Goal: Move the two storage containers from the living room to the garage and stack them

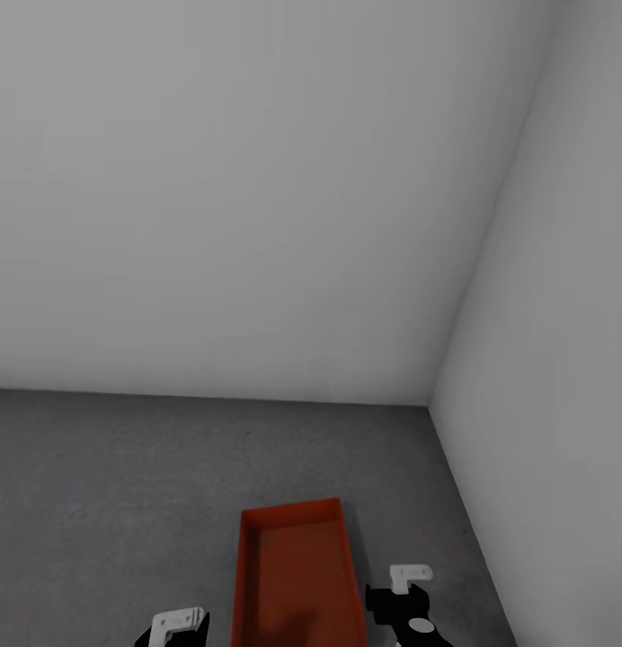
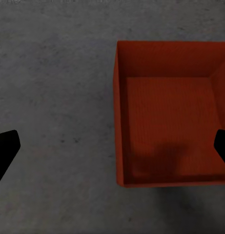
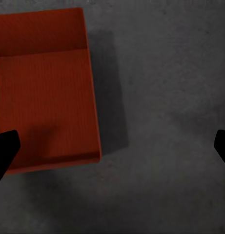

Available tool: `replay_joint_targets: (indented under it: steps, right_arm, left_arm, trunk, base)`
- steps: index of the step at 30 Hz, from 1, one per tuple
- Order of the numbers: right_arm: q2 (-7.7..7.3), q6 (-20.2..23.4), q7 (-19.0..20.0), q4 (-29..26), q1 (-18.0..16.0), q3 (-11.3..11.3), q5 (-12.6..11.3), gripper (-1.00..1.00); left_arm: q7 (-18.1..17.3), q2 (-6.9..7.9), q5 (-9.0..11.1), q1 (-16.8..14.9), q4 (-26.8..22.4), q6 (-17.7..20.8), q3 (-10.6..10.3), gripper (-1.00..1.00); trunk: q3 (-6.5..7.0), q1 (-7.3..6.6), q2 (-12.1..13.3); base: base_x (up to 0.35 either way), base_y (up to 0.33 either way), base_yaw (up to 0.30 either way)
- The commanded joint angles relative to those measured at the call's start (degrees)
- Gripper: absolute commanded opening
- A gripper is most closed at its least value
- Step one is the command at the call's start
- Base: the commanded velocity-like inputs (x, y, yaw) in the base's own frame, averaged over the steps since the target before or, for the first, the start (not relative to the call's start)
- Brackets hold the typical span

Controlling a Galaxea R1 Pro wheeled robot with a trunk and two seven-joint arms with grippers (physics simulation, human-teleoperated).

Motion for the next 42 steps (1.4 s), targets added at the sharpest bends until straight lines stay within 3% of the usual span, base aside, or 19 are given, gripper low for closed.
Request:
replay_joint_targets:
  steps: [1, 17, 30, 42]
  right_arm:
    - [0.0, -0.1, -0.4, 0.1, 0.0, 0.3, 0.0, 1.0]
    - [0.0, -0.1, -0.4, 0.1, 0.0, 0.3, 0.0, 1.0]
    - [0.0, -0.1, -0.4, 0.1, 0.0, 0.3, 0.0, 1.0]
    - [0.0, -0.1, -0.4, 0.1, 0.0, 0.3, 0.0, 1.0]
  left_arm:
    - [-0.5, -0.04, -0.3, 0.0, 0.0, -0.2, 0.5, 1.0]
    - [-0.5, -0.04, -0.3, 0.0, 0.0, -0.2, 0.5, 1.0]
    - [-0.5, -0.04, -0.3, 0.0, 0.0, -0.2, 0.5, 1.0]
    - [-0.5, -0.04, -0.3, 0.0, 0.0, -0.2, 0.5, 1.0]
  trunk:
    - [0.2, -0.23, 0.4]
    - [4.45, -3.74, 6.8]
    - [6.95, -6.59, 12.0]
    - [6.95, -6.59, 12.0]
  base:
    - [0.0, 0.0, -0.03]
    - [0.0, 0.0, -0.027]
    - [0.0, 0.0, 0.0]
    - [0.0, 0.0, 0.0]
